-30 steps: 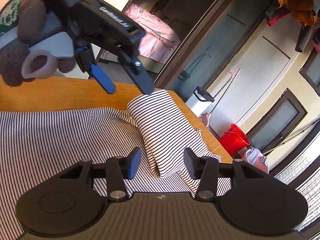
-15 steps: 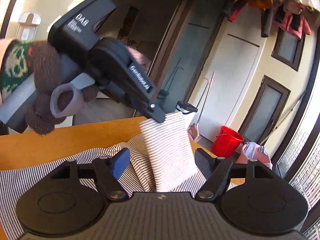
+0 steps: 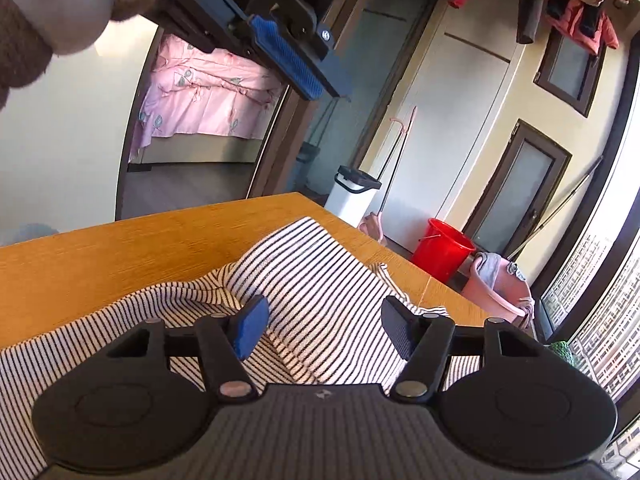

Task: Fold clothes

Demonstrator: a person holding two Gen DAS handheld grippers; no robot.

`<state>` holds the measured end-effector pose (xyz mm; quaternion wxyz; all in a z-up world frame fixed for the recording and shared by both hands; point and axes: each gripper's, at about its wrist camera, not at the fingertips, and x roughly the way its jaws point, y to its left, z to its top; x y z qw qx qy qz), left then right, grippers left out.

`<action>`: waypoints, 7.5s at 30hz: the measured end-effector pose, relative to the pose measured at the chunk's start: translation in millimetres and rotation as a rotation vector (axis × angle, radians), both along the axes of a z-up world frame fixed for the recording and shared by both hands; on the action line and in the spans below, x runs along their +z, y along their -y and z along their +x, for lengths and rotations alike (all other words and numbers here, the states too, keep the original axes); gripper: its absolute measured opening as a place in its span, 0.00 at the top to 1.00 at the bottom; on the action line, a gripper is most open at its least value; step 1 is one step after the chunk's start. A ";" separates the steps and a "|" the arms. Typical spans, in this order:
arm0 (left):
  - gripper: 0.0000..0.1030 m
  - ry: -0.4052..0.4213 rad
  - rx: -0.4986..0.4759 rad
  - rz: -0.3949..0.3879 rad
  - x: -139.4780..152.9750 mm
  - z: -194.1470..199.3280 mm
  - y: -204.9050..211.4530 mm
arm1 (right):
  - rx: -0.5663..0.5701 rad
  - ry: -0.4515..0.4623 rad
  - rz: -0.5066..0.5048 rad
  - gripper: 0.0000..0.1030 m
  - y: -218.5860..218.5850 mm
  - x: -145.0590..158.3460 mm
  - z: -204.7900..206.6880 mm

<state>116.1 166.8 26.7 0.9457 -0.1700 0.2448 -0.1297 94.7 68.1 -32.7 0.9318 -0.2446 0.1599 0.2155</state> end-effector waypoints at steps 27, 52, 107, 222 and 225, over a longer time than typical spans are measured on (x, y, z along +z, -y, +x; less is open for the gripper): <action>0.27 0.123 -0.106 0.671 -58.6 -2.5 106.9 | 0.006 0.037 0.418 0.94 79.1 220.2 29.2; 0.78 0.071 -0.016 0.603 -58.3 17.1 65.7 | -0.212 -0.410 0.613 0.76 173.9 87.6 99.9; 0.22 -0.134 -0.155 0.210 -101.2 49.1 35.9 | -0.278 -0.399 0.668 0.00 183.9 -12.0 72.5; 0.00 -0.070 -0.169 0.193 -111.0 26.5 75.1 | -0.213 -0.456 0.259 0.90 106.0 7.7 204.9; 0.00 -0.069 -0.173 0.192 -110.5 24.9 73.2 | -0.200 -0.433 0.257 0.90 111.2 19.6 199.5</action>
